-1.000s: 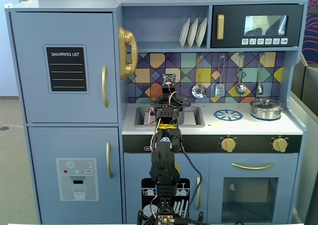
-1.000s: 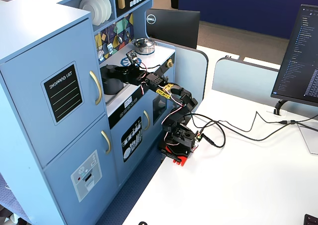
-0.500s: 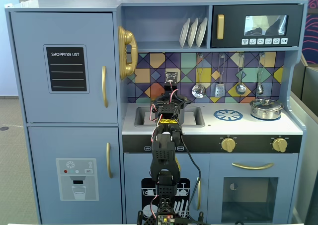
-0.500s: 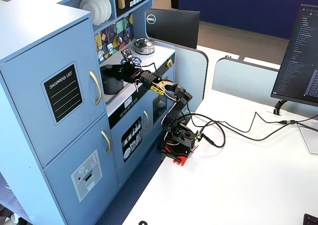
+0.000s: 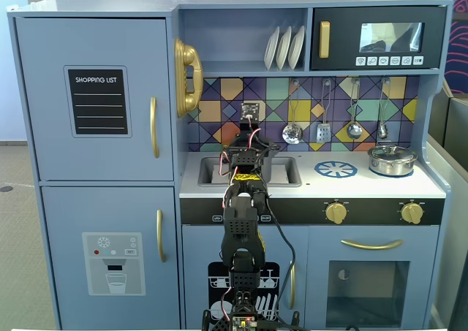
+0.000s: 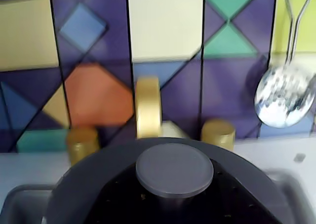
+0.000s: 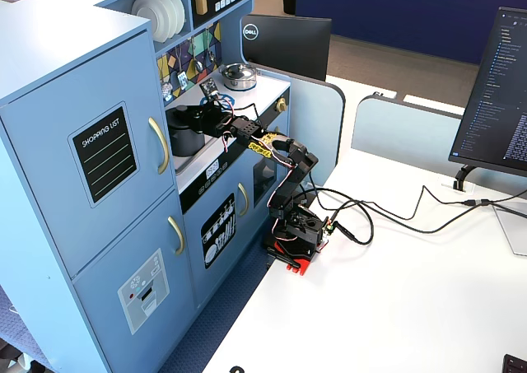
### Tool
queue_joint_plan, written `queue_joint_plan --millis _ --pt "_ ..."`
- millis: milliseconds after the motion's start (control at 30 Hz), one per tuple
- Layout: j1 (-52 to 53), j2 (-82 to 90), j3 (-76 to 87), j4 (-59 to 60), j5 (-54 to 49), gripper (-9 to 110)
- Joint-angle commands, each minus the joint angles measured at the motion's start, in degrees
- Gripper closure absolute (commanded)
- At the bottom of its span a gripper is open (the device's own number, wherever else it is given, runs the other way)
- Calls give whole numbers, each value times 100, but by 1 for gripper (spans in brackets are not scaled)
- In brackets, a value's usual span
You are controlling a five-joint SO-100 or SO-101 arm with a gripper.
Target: Take off the lid from the gray recipient and place it on the counter
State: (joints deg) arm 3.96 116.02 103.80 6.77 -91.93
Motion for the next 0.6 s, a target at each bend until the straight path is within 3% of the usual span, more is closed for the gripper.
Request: queue_joint_plan --millis 0,333,567 --pt "70 334 -721 -132 0 102" --pt "1345 738 -1028 457 105 102" --pt "2646 422 -589 88 281 102"
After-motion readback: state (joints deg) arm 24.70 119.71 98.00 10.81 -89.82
